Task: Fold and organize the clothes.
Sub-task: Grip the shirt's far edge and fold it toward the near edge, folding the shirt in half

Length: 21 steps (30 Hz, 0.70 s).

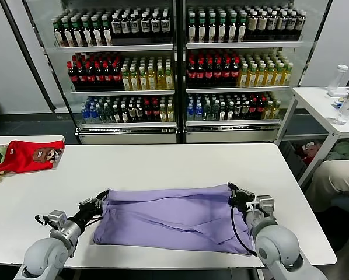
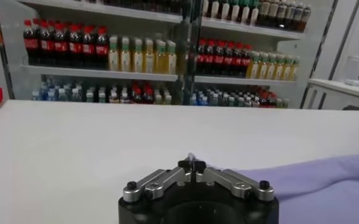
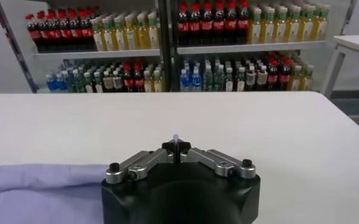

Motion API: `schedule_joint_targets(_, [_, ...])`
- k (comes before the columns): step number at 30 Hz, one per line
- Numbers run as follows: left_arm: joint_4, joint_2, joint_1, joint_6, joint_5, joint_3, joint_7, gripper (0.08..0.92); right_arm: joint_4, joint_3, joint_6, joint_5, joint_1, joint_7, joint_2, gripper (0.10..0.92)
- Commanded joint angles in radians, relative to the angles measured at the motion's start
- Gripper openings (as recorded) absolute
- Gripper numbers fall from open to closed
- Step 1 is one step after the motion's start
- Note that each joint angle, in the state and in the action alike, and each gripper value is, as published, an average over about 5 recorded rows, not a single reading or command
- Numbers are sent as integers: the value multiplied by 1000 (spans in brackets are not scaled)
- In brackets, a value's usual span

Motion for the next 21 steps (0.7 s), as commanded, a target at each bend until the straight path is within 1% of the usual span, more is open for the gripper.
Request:
schedule_joint_targets(1, [-39,-7,48,-7,1,-13,-2,85,51,26,-1,-3,-72,2,-7,122])
schedule_joint_targets(13, [-49,20,38,15,-25,-39,3,85,65,47,0,-3,-91,2,-11,122])
schedule_joint_targets(17, [-60,28,47,62,-34,-50,11,85,63,45,0,-7,-99,0,-11,122])
schedule_joint_targets(21, [-83,30,63,138,-27,-66,15,85,63,36,3,-24,-116,-6,-5,122])
